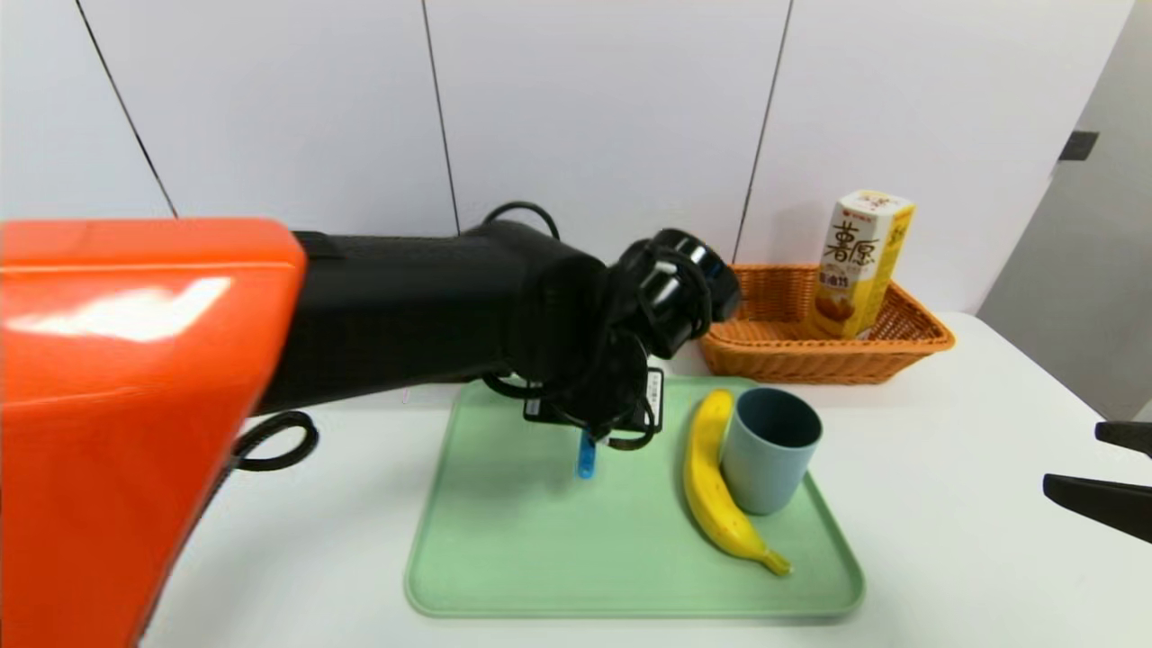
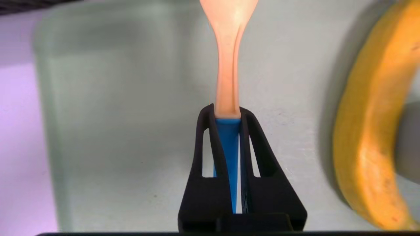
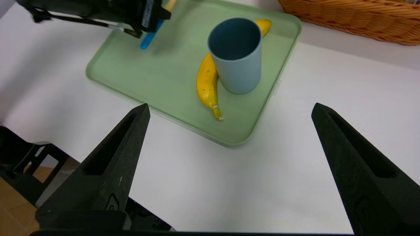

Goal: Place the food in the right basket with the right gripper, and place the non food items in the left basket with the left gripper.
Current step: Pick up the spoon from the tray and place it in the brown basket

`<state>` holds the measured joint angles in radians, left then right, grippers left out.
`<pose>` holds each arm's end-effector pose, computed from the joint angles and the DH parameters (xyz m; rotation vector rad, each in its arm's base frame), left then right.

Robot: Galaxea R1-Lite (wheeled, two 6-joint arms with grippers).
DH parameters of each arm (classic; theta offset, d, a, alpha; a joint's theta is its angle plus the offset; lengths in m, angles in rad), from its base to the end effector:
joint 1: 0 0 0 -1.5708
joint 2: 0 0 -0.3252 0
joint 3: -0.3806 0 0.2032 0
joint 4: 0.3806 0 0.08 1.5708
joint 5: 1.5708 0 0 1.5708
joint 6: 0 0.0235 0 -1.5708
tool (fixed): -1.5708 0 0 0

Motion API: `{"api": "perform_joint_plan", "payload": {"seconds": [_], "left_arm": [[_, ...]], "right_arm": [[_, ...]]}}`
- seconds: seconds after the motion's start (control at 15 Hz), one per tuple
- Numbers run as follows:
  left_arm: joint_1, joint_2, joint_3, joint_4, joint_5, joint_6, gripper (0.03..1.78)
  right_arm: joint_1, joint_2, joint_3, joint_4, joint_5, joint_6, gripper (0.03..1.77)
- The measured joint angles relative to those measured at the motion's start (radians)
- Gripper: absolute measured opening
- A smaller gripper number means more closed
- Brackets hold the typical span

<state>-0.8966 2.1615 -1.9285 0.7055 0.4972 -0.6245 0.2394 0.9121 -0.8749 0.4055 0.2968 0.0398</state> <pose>0.2844 -0.3380 0.2188 0.0158 0.7896 -0.1271 0.0808 0.0268 0.2817 0.0511 0.4582 0.5184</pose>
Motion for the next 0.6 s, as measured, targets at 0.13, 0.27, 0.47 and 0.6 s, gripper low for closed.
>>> {"api": "perform_joint_plan", "payload": {"seconds": [0.13,0.27,0.47,0.6], "left_arm": [[0.009,-0.09,-0.003,0.002,-0.002,0.035,0.14],[0.037,-0.181,-0.005,0.003,-0.004,0.091,0.14],[0.143,-0.257,-0.017,0.0,-0.005,0.16,0.14],[0.242,-0.277,-0.026,-0.006,-0.01,0.182,0.14]], "right_arm": [[0.0,-0.003,-0.001,0.0,0.0,0.0,1.7],[0.0,-0.004,-0.001,0.0,0.001,0.0,1.7],[0.0,-0.005,-0.001,0.0,0.0,0.0,1.7],[0.0,-0.006,0.0,0.0,0.001,0.0,1.7]]}}
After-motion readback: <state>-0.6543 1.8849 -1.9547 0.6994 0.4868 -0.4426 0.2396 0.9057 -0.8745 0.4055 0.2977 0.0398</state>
